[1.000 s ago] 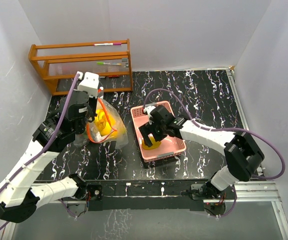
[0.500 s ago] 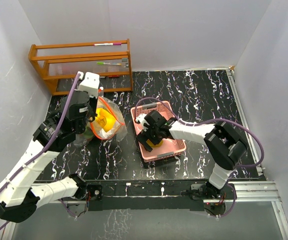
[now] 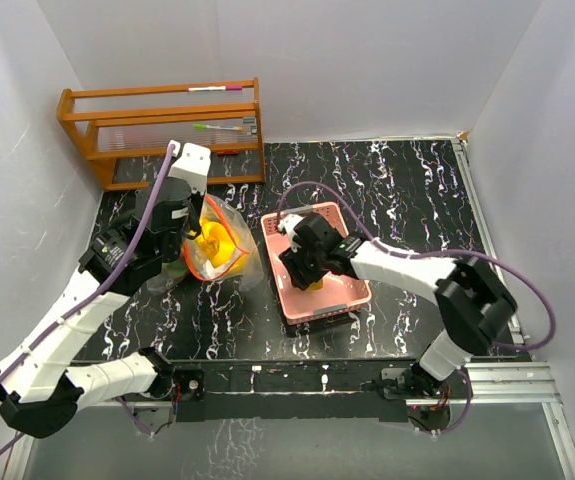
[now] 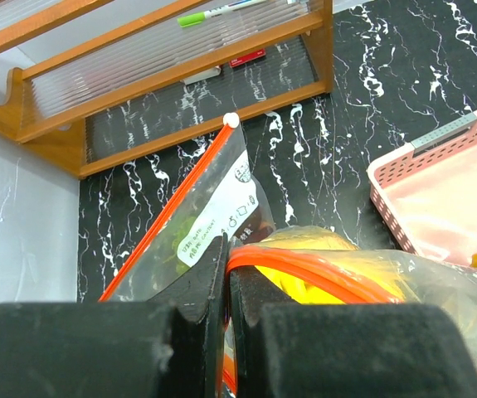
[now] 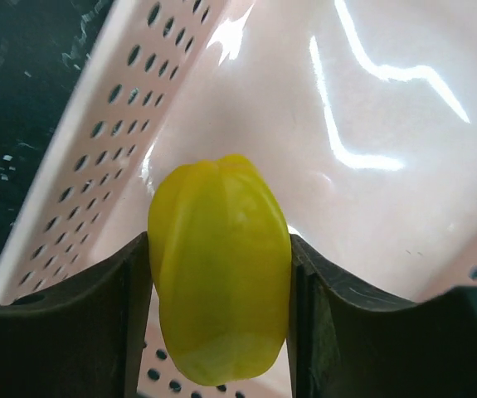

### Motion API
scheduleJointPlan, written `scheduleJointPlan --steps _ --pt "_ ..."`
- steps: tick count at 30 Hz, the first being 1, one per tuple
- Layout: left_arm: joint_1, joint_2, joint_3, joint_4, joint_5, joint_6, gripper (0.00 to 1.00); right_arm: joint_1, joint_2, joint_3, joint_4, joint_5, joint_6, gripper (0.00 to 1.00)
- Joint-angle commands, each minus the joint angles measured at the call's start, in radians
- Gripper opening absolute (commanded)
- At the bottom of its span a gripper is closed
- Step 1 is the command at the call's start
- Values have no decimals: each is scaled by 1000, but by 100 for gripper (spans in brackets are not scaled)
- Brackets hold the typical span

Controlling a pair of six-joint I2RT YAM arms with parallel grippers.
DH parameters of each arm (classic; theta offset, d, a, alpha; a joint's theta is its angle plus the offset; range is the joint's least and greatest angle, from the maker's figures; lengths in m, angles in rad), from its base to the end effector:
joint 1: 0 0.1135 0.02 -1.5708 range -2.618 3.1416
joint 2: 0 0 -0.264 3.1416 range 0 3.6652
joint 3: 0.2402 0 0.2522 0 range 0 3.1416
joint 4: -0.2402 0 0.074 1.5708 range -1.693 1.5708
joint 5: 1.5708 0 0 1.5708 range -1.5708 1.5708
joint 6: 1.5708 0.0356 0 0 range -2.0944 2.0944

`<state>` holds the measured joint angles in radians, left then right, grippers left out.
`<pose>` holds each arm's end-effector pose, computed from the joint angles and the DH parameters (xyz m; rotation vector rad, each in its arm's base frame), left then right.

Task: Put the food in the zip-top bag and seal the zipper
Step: Pick up the fake fruit from the bin.

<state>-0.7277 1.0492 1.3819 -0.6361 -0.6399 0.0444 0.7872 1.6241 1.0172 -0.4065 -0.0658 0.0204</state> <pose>0.1622 -0.1160 0.4485 0.2662 1.7947 0.1163 0.2295 0.2336 0.1938 -1.0065 2.4291 0.3752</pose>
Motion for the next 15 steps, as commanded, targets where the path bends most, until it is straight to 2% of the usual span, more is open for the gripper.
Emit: scheduleJointPlan --steps 1,4,9,13,15 --pt "4 -9 29 22 -5 -7 0 3 -182 92 -48 80 79 8" --pt "4 5 38 19 10 -15 0 4 -302 137 -61 18 83 8" --pt "4 53 63 21 37 -10 0 4 -509 170 96 -269 114 8" --pt "4 94 82 40 77 -12 0 11 -545 175 318 -490 214 8" --pt "4 113 83 55 97 -17 0 28 -515 201 379 -525 249 8"
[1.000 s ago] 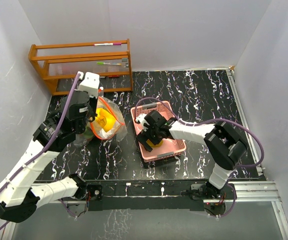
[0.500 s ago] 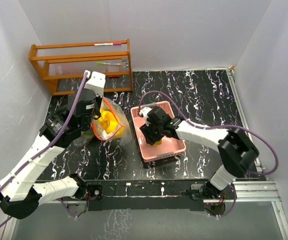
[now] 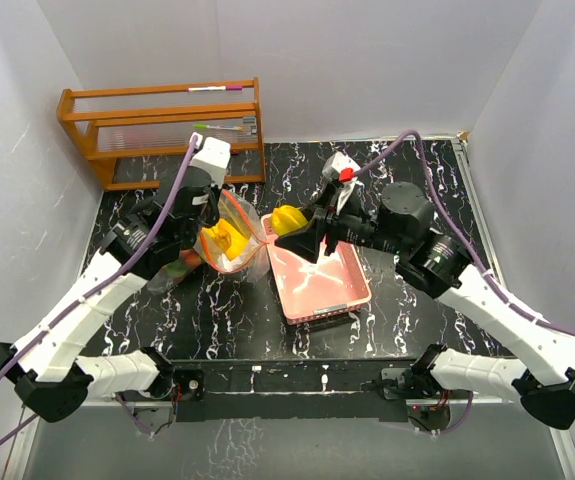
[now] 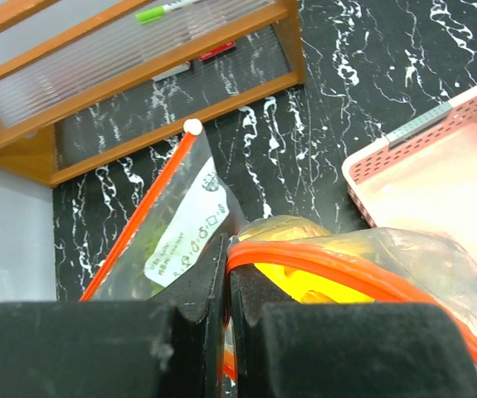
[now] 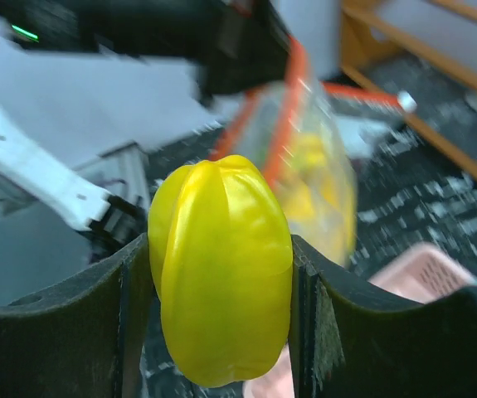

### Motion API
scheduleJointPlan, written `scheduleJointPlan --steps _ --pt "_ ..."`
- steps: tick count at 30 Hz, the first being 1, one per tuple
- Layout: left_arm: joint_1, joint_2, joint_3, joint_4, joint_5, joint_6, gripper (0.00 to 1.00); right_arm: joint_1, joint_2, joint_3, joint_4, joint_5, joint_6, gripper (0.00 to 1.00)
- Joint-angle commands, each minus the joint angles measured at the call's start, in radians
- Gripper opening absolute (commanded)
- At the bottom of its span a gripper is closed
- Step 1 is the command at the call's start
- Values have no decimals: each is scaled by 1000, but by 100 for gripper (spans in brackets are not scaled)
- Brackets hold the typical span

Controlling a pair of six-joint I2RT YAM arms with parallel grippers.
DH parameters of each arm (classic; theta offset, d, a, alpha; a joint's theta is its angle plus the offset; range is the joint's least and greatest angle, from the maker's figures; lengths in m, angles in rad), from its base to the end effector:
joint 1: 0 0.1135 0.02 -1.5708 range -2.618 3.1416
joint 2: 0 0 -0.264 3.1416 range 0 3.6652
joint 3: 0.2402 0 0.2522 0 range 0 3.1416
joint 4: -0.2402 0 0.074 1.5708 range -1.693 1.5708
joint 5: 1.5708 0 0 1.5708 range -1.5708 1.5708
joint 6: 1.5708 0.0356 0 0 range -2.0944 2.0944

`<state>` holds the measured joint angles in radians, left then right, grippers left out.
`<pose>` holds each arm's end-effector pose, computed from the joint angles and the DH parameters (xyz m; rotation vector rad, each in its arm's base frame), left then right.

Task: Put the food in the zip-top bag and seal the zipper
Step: Place the fake fruit in the zipper food storage bag.

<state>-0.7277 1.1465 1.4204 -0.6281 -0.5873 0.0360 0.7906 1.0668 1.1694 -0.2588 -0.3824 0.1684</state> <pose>0.1835 -0.1370 0.4422 0.3234 1.8364 0.0883 0.1564 0.1769 0.4128 -0.8370 1.6272 1.0220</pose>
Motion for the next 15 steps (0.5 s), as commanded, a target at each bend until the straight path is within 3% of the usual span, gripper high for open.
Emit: scheduleJointPlan --steps 1,9,15 --pt "4 26 45 56 57 -11 0 40 64 65 246 -209 109 8" --pt "4 101 113 77 135 -16 0 141 220 148 273 -95 109 8" --pt "4 108 143 100 230 -38 0 147 268 155 227 132 119 8"
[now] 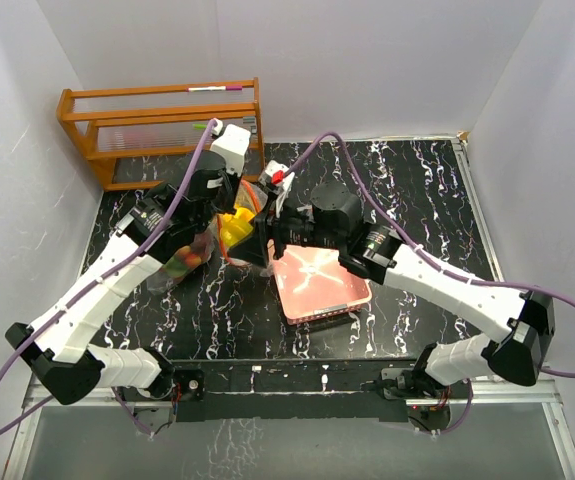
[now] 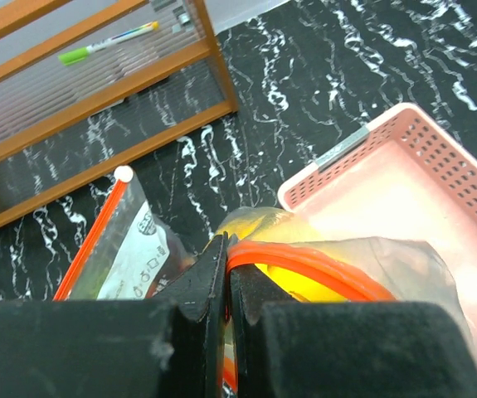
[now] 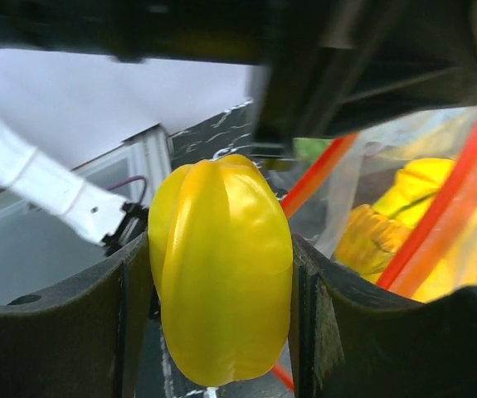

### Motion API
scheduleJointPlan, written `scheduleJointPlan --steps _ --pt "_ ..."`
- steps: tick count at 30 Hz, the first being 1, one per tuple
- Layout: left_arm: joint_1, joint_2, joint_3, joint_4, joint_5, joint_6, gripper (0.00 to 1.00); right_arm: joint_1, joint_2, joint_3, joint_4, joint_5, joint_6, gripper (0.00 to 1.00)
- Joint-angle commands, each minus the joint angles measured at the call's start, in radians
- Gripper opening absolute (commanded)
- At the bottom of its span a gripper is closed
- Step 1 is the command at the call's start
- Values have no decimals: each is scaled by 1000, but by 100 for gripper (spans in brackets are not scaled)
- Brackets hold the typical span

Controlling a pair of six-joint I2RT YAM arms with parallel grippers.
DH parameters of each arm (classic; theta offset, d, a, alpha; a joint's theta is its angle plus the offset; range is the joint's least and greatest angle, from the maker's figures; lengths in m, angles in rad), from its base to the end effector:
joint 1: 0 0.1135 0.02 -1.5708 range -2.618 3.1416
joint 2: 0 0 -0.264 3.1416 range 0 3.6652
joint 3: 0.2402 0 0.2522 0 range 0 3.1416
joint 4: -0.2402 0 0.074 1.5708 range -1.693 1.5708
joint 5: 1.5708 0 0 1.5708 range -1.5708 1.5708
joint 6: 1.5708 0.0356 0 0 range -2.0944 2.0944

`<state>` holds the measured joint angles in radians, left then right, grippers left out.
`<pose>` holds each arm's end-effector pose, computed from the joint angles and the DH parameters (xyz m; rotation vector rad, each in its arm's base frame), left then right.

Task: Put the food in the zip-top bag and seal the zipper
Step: Place the fake fruit in the zipper food storage bag, then place the zipper food storage bag in the bin.

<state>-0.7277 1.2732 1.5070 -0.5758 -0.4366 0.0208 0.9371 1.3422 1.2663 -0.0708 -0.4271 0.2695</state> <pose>0.2095 -0.1664 0.4454 0.4085 1.8352 -0.0670 0.1742 0.2620 0.3963 -0.9292 1.6273 1.2309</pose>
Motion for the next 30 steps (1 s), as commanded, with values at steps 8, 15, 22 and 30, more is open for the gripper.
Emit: scheduleJointPlan --steps 8,15,22,30 --pt "4 -40 59 53 188 -69 0 0 38 43 18 562 44 8" --pt "4 -57 50 58 262 -96 0 0 27 15 17 941 29 8" --pt "4 -35 24 100 330 -124 0 -2 -59 -16 19 1081 -15 8" --pt "4 34 9 202 495 -184 0 -1 -86 -26 -101 1151 -1 27"
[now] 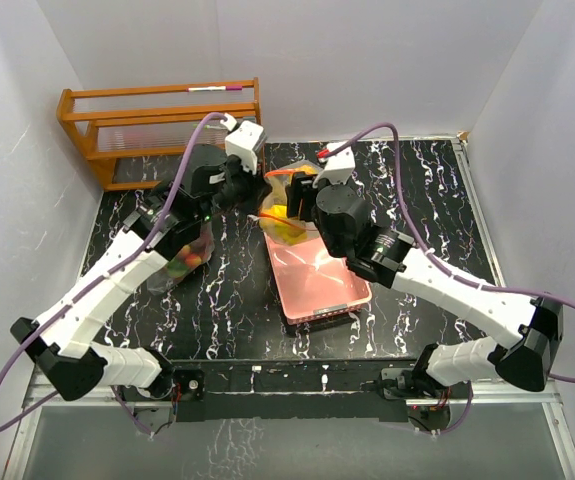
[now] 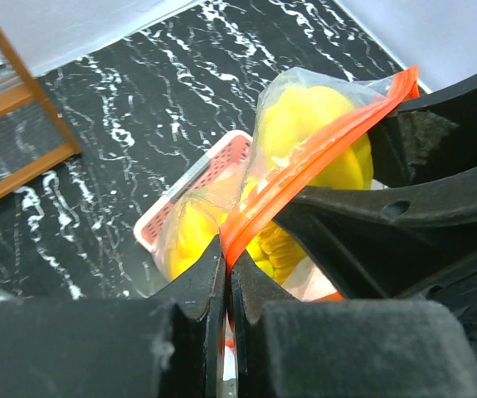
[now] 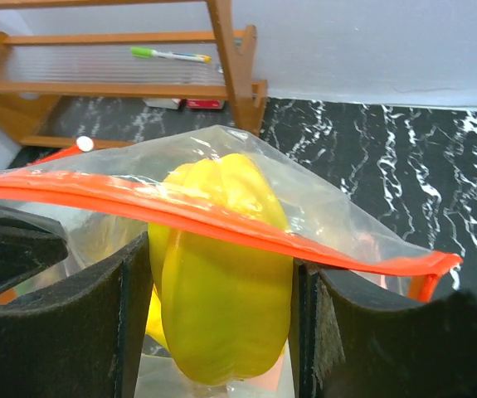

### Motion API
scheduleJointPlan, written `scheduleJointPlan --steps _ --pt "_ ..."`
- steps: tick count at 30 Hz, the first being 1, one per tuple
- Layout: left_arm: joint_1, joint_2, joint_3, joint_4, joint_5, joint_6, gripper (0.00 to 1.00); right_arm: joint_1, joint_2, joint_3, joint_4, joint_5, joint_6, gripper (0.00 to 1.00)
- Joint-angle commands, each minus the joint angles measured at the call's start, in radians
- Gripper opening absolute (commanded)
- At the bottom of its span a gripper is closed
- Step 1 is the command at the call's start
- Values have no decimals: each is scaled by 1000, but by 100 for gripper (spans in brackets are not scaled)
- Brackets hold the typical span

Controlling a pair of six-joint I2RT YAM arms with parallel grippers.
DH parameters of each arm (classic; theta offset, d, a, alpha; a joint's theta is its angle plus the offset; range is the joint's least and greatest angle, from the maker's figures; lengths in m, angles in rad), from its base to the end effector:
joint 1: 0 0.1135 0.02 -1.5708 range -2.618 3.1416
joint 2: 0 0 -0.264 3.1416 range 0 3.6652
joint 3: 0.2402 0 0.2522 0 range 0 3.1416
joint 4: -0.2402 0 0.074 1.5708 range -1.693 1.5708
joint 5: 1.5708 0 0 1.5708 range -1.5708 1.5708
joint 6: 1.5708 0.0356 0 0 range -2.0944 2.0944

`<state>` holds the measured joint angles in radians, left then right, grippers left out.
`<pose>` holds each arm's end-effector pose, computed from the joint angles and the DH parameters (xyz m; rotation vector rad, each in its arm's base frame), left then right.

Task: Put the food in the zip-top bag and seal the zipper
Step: Place the zipper food storage bag in the bin.

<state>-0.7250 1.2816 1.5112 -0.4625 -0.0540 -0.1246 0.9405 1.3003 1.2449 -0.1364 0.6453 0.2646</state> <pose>0.2080 -0.1817 0.4554 0.5060 1.7673 -0.5536 0.1929 0.2281 0.3947 -0.1195 1.7302 0.3207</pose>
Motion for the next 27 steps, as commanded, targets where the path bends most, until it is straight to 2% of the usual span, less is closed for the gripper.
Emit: scheduleJointPlan --steps 1,5,10,12,20,27 --pt "1 33 0 104 124 -40 0 -5 -57 -13 -43 83 8 31" --pt "1 43 -87 185 163 -57 0 -6 -90 -41 -104 80 29 53" --pt "2 78 -191 243 181 -102 0 -5 -126 -94 -180 -78 55 82" --pt "1 82 -231 274 188 -117 0 -5 -148 -119 -201 -129 74 90" --pt "1 143 -272 309 218 -147 0 -5 -275 -201 -282 -189 168 92" --pt "1 142 -265 302 210 -138 0 -6 -396 -246 -485 -148 320 89"
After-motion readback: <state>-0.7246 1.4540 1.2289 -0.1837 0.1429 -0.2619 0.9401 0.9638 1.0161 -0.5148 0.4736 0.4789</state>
